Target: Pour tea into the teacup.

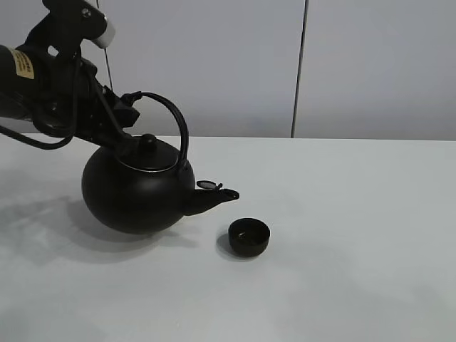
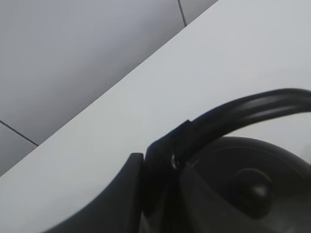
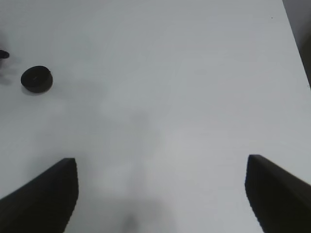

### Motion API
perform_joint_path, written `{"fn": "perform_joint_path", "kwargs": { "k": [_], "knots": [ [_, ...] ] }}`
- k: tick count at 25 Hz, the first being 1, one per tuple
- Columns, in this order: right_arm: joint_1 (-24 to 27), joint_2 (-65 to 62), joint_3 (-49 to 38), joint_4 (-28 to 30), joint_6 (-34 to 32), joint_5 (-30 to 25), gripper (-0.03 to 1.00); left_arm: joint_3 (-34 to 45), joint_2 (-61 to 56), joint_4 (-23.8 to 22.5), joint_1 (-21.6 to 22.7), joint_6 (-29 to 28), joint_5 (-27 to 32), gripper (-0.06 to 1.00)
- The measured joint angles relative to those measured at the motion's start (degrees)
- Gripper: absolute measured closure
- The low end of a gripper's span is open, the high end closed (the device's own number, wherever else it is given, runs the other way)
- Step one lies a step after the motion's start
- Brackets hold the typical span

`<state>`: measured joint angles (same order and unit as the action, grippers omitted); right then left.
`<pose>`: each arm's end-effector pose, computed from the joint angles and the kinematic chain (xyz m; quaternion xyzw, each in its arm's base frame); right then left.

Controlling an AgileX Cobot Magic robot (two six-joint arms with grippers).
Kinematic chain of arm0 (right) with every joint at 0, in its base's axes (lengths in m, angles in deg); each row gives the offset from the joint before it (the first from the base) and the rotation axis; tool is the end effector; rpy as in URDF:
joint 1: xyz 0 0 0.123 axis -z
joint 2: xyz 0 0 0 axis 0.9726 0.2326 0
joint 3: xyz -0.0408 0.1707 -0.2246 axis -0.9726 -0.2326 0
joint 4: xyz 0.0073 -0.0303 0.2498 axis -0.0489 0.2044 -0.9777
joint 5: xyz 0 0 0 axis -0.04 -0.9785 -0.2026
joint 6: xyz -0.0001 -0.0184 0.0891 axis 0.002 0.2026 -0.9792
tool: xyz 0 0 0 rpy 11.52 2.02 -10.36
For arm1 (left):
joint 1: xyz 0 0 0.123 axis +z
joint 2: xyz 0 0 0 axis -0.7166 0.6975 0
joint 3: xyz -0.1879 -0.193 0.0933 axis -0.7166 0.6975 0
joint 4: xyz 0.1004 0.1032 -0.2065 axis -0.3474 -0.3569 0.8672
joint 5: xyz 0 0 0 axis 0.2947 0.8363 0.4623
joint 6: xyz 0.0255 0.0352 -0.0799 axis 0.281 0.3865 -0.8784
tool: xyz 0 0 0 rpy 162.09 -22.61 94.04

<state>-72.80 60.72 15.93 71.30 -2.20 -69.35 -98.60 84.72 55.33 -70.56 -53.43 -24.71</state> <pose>-0.0074 0.0053 0.2716 -0.0201 0.8797 -0.0124 0.4749 0.3046 -0.1483 0.1937 0.3879 0.7549 -0.0236 0.5283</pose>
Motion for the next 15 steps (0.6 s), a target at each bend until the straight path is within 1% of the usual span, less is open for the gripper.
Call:
{"fn": "perform_joint_path", "kwargs": {
  "k": [15],
  "knots": [
    [0.0, 0.0, 0.0, 0.0, 0.0, 0.0, 0.33, 0.0, 0.0, 0.0, 0.0, 0.1, 0.0, 0.82]
  ]
}}
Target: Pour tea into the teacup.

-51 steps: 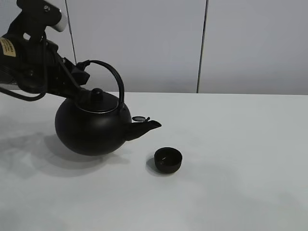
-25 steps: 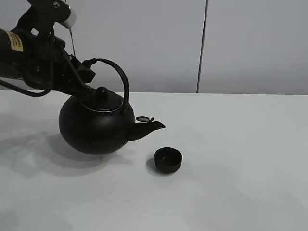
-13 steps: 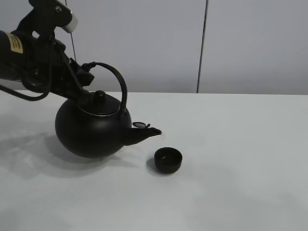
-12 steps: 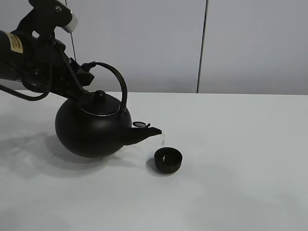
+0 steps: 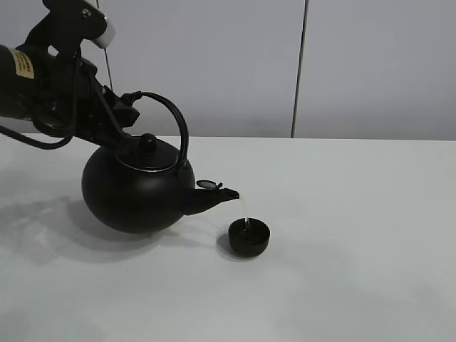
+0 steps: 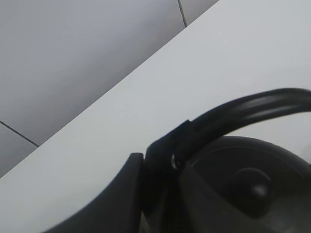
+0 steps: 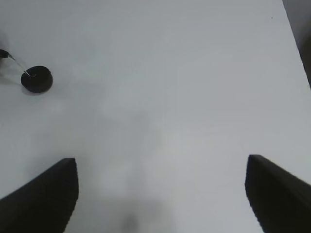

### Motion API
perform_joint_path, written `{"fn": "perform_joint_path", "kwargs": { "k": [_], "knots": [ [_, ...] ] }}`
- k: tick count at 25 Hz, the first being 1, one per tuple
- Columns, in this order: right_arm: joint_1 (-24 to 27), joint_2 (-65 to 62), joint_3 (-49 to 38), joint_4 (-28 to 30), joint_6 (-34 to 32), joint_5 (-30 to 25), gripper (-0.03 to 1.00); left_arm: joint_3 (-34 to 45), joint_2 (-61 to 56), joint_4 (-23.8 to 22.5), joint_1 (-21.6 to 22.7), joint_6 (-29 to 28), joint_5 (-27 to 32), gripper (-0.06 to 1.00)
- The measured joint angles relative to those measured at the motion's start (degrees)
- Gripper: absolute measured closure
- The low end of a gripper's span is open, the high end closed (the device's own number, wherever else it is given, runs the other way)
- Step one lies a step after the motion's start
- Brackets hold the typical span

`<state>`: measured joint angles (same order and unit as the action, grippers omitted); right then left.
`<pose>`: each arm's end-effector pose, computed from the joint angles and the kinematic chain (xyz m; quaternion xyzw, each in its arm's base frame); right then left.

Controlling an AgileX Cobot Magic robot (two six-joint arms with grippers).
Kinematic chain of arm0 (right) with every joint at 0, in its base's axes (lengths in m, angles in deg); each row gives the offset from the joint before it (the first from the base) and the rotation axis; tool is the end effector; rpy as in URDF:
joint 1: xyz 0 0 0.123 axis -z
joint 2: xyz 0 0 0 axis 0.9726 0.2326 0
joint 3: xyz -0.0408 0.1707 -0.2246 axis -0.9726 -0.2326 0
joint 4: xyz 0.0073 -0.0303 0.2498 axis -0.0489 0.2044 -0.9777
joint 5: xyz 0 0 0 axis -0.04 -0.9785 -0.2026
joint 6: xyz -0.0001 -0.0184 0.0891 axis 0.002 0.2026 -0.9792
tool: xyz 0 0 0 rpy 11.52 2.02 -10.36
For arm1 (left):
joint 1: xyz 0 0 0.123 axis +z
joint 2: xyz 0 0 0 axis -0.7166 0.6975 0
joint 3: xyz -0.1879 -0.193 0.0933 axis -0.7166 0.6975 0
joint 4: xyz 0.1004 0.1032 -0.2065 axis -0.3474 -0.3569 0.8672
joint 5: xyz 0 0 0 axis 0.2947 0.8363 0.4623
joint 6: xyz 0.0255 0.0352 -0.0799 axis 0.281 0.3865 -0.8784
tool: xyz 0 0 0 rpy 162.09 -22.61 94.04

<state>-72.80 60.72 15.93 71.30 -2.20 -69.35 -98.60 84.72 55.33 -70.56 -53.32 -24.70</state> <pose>-0.0074 0.0053 0.2716 -0.0201 0.8797 -0.0124 0.4749 0.3046 -0.1483 0.1937 0.3887 0.7545 -0.0230 0.5283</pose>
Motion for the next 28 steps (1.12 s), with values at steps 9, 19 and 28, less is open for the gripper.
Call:
{"fn": "perform_joint_path", "kwargs": {
  "k": [9, 19, 28],
  "knots": [
    [0.0, 0.0, 0.0, 0.0, 0.0, 0.0, 0.33, 0.0, 0.0, 0.0, 0.0, -0.7, 0.0, 0.82],
    [0.0, 0.0, 0.0, 0.0, 0.0, 0.0, 0.33, 0.0, 0.0, -0.1, 0.0, -11.5, -0.9, 0.82],
    [0.0, 0.0, 0.0, 0.0, 0.0, 0.0, 0.33, 4.9, 0.0, -0.1, 0.0, -14.9, -12.5, 0.82]
  ]
}}
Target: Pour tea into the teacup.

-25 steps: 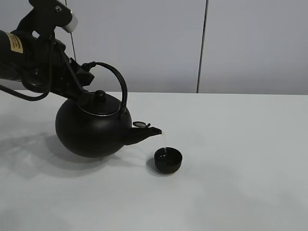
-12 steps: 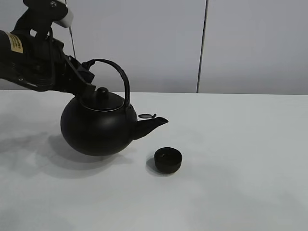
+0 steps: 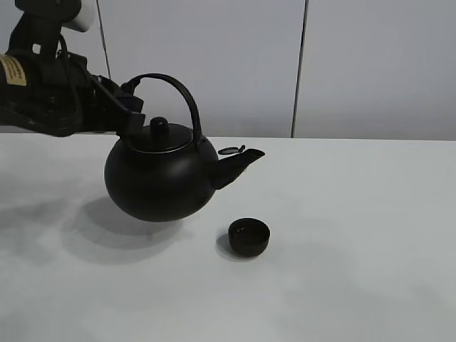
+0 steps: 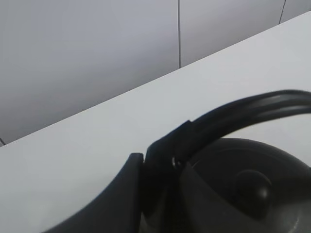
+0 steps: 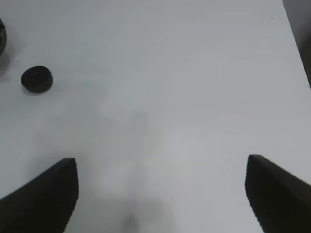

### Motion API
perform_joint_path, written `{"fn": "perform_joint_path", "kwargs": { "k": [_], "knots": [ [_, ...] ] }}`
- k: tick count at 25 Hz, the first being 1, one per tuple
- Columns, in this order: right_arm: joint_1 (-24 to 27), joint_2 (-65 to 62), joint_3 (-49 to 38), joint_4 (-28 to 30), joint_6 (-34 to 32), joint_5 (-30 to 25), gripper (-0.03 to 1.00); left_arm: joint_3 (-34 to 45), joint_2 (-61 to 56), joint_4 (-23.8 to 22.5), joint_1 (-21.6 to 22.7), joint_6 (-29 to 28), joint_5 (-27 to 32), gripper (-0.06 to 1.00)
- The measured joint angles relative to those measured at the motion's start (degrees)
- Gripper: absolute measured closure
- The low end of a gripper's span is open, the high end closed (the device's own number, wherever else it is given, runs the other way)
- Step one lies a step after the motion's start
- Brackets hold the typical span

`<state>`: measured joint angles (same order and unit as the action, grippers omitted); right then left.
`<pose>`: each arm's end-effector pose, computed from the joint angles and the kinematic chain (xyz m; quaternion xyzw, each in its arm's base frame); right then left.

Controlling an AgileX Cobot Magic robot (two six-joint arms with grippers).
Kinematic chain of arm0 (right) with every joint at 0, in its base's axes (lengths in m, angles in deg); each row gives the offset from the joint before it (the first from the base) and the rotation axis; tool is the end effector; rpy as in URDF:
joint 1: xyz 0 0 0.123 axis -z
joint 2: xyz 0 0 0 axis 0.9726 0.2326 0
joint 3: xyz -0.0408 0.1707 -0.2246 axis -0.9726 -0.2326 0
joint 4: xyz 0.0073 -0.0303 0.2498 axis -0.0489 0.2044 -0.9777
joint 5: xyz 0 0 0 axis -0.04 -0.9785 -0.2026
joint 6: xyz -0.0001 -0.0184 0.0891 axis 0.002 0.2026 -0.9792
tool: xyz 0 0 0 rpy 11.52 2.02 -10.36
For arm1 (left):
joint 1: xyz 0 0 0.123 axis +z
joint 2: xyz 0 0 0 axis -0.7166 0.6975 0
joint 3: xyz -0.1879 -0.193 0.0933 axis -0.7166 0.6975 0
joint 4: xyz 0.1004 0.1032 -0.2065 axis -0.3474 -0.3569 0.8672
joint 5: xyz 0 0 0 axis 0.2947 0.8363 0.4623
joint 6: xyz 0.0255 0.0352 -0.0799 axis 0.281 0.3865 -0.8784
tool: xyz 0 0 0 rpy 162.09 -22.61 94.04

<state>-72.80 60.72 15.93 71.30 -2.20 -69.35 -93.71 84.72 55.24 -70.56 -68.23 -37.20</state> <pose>-0.0074 0.0053 0.2716 -0.0201 0.8797 -0.0124 0.4749 0.2932 -0.1475 0.1891 0.2824 0.7618 -0.1195 0.5706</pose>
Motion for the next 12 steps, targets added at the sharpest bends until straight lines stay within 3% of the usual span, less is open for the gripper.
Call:
{"fn": "perform_joint_path", "kwargs": {
  "k": [12],
  "knots": [
    [0.0, 0.0, 0.0, 0.0, 0.0, 0.0, 0.33, 3.4, 4.8, 0.4, 4.0, -1.8, -7.8, 0.83]
  ]
}}
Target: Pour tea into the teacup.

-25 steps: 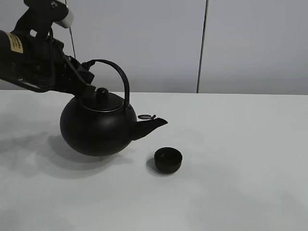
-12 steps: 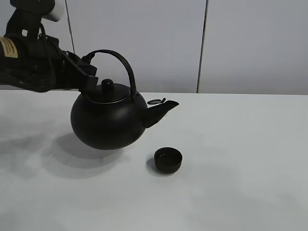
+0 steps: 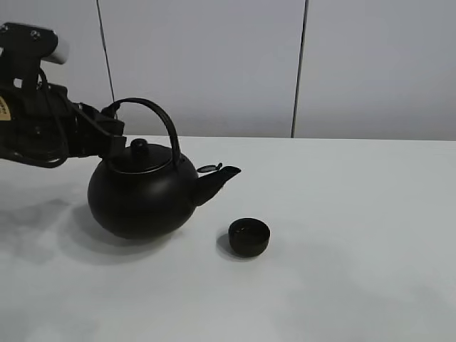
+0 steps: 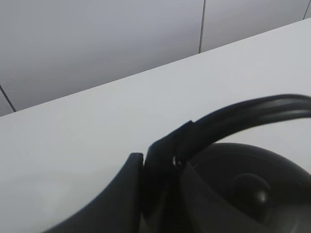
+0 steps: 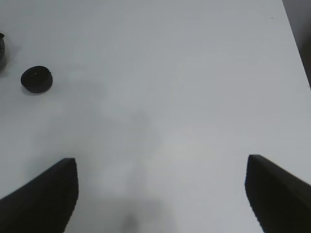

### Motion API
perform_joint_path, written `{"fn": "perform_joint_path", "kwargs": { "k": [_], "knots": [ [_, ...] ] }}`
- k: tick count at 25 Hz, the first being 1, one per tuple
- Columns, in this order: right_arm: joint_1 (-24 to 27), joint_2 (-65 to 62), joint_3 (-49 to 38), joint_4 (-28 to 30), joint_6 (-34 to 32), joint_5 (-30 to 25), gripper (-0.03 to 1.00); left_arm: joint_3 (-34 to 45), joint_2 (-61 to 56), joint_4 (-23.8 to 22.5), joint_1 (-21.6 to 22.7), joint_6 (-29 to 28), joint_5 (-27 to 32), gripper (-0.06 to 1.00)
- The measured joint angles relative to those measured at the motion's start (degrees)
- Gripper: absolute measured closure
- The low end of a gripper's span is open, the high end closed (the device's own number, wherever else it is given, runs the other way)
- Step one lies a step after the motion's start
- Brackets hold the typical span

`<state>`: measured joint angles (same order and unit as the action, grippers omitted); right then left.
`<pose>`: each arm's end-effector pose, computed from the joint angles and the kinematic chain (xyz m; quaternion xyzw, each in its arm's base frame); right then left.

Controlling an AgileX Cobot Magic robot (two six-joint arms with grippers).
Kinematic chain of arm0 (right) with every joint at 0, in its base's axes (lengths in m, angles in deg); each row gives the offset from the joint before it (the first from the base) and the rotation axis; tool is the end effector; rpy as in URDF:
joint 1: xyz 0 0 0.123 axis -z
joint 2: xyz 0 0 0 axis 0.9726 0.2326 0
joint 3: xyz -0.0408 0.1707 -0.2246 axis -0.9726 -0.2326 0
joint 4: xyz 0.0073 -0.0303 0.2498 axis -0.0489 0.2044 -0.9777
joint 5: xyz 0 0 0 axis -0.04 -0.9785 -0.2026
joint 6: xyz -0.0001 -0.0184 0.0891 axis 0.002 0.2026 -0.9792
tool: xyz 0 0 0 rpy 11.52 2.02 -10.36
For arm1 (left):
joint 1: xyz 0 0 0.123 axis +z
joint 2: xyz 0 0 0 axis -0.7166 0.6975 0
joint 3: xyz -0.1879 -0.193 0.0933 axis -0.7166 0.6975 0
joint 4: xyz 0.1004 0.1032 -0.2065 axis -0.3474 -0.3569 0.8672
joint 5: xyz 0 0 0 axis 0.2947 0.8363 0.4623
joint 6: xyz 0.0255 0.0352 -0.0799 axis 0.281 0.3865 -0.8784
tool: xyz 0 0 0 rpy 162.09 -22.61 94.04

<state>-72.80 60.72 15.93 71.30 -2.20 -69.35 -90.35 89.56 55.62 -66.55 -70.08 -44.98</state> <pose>-0.0074 0.0053 0.2716 -0.0201 0.8797 -0.0124 0.4749 0.2975 -0.1265 0.1588 0.2400 0.7783 -0.1232 0.5670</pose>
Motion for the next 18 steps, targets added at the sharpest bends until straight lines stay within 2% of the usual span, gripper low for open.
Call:
{"fn": "perform_joint_path", "kwargs": {
  "k": [10, 15, 18],
  "knots": [
    [0.0, 0.0, 0.0, 0.0, 0.0, 0.0, 0.33, 1.4, 3.7, -0.3, 1.1, -0.3, -6.5, 0.83],
    [0.0, 0.0, 0.0, 0.0, 0.0, 0.0, 0.33, 4.8, 3.7, 0.9, 2.3, -0.4, -7.8, 0.83],
    [0.0, 0.0, 0.0, 0.0, 0.0, 0.0, 0.33, 7.6, 3.6, 1.3, 2.6, 0.0, -11.4, 0.83]
  ]
}}
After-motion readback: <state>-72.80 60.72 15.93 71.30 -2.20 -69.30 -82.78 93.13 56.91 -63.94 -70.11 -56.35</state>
